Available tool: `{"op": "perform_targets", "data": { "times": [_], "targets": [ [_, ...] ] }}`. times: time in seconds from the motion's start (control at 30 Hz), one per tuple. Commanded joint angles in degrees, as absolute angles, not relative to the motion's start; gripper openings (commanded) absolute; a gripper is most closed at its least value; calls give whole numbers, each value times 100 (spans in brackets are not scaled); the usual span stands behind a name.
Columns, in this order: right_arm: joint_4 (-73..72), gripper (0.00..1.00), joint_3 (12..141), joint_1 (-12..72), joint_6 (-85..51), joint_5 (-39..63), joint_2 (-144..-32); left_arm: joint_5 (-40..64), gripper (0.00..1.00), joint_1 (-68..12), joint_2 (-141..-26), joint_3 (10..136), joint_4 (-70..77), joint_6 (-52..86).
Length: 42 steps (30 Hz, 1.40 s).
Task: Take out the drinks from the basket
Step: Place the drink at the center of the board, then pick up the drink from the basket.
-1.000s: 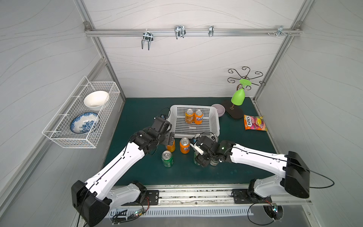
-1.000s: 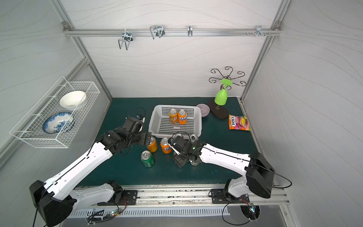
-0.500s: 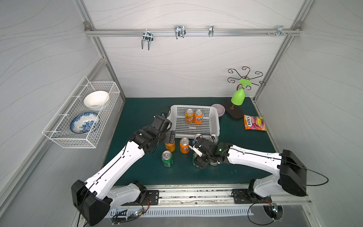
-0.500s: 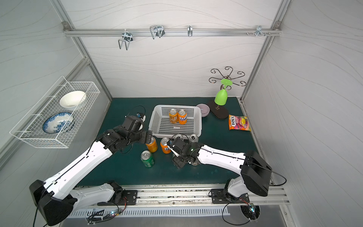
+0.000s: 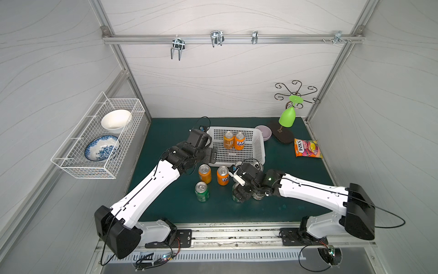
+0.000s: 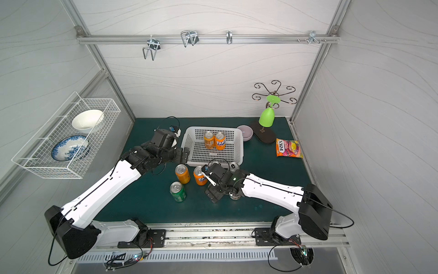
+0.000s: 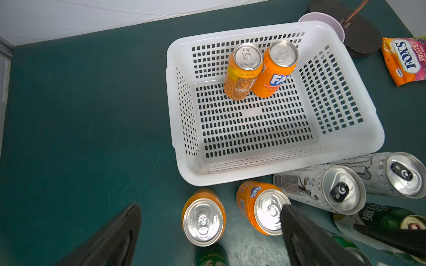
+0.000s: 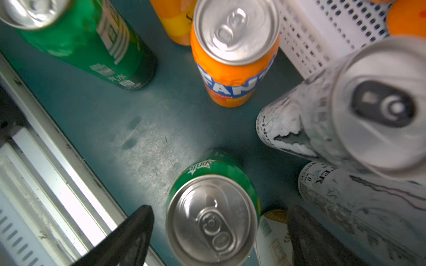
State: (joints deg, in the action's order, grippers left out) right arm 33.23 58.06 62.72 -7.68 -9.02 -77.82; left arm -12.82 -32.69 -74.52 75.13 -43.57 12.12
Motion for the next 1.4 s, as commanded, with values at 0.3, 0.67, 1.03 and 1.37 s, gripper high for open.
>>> {"op": "perform_targets", "data": {
  "times": [0.3, 0.67, 1.03, 1.37],
  "targets": [
    [4472, 99, 6724, 5861, -401, -399, -6526, -21, 98, -2927, -9012, 9246, -4361, 563],
    [4736, 99, 6622, 4322, -283, 241, -5698, -26, 98, -2874, -10926, 10778, -4727, 52],
    [4841, 99, 6285, 3572, -269, 494, -5306, 393, 98, -2830, -12291, 11670, -4718, -407],
    [4988, 99, 6172, 3365, -248, 493, -5147, 275, 93, -2735, -13097, 12139, -4448, -665]
  ]
}}
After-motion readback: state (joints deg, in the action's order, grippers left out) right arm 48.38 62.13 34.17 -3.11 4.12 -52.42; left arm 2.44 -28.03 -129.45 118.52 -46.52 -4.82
